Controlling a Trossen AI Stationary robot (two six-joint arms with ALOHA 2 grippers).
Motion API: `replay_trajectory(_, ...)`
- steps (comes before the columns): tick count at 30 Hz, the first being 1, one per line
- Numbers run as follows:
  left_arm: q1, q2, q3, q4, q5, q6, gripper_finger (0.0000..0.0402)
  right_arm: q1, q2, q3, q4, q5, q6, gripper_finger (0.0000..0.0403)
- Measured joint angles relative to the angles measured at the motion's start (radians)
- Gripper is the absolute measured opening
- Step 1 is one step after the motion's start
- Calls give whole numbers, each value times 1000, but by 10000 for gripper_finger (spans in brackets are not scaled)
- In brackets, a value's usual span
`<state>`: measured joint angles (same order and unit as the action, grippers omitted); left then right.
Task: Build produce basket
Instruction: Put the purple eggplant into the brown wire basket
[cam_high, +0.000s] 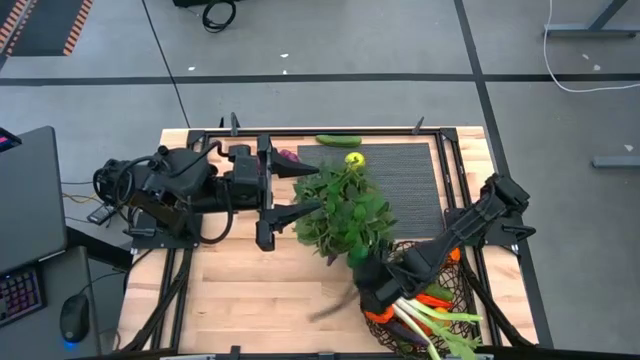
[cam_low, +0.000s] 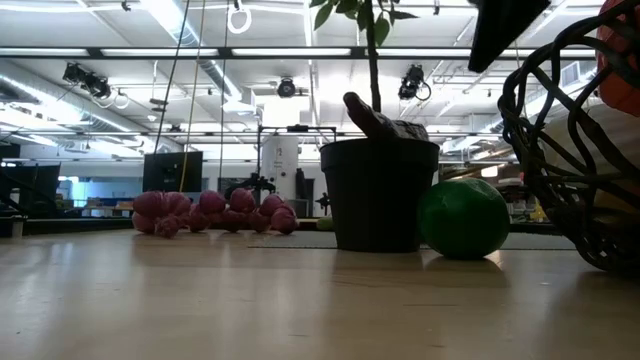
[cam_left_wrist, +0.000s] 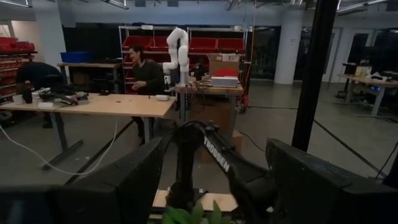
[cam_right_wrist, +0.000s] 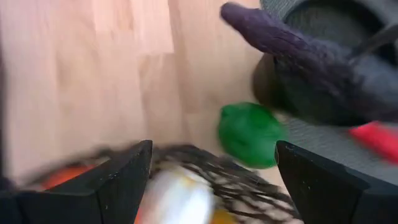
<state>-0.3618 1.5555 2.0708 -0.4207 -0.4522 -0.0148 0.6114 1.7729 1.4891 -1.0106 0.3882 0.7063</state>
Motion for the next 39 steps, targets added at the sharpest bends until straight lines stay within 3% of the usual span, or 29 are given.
replay_trajectory(8, 1, 2, 0, -42, -4, -49, 288, 67, 0, 0, -71, 268, -314, 347)
replay_trajectory(18, 1, 25, -1, -78, -56, -67, 288, 52, 47, -8, 143, 459, -666, 347)
replay_trajectory(26, 2, 29, -1, -65, -79, -71, 288, 7, 110, -8, 180, 440, -677, 347)
replay_trajectory(39, 5, 29, -1, -62, -79, -52, 288, -58, 109, -8, 281, 368, -739, 347)
